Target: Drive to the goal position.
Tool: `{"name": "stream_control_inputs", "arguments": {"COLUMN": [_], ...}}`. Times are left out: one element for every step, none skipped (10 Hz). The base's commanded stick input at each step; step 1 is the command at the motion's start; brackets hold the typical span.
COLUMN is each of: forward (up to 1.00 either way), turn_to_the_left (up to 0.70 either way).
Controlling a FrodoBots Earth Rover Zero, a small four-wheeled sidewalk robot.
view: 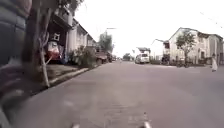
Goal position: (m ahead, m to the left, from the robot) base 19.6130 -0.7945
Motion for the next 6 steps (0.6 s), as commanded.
{"name": "stream_control_inputs", "arguments": {"forward": [0.85, 0.85, 0.85, 0.85, 0.85, 0.85], "turn_to_the_left": [0.00, 0.00, 0.00, 0.00, 0.00, -0.23]}}
